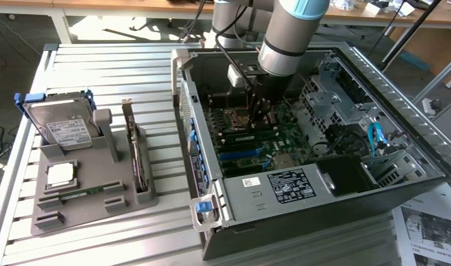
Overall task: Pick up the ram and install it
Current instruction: 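Press down the ram until it locks into place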
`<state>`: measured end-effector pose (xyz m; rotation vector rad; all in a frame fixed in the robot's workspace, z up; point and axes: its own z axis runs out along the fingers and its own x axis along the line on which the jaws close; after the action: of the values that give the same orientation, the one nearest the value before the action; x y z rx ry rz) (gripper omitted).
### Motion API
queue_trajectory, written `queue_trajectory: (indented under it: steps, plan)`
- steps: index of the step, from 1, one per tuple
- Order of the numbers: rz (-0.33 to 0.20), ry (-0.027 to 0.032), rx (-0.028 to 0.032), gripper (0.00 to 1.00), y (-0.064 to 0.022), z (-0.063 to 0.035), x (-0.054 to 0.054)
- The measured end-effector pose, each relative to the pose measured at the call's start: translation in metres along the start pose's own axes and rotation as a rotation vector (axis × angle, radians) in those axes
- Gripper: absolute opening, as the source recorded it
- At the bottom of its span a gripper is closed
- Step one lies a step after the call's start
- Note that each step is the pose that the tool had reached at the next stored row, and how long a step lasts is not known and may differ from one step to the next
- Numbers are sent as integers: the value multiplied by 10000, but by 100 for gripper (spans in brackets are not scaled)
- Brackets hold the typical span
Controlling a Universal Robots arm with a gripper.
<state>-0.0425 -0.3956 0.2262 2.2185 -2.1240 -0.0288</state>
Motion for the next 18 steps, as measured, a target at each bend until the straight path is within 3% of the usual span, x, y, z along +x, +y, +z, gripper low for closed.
queue_trajectory:
  steps: [4, 6, 11, 15, 18]
  plan:
    - [1, 1, 1, 11, -1, 12, 0]
    - [0, 3, 8, 11, 3, -76, 0]
    - [8, 135, -3, 11, 12, -196, 4]
    - [12, 202, -7, 11, 19, -305, 8]
    - [18, 289, -10, 11, 31, -503, 14]
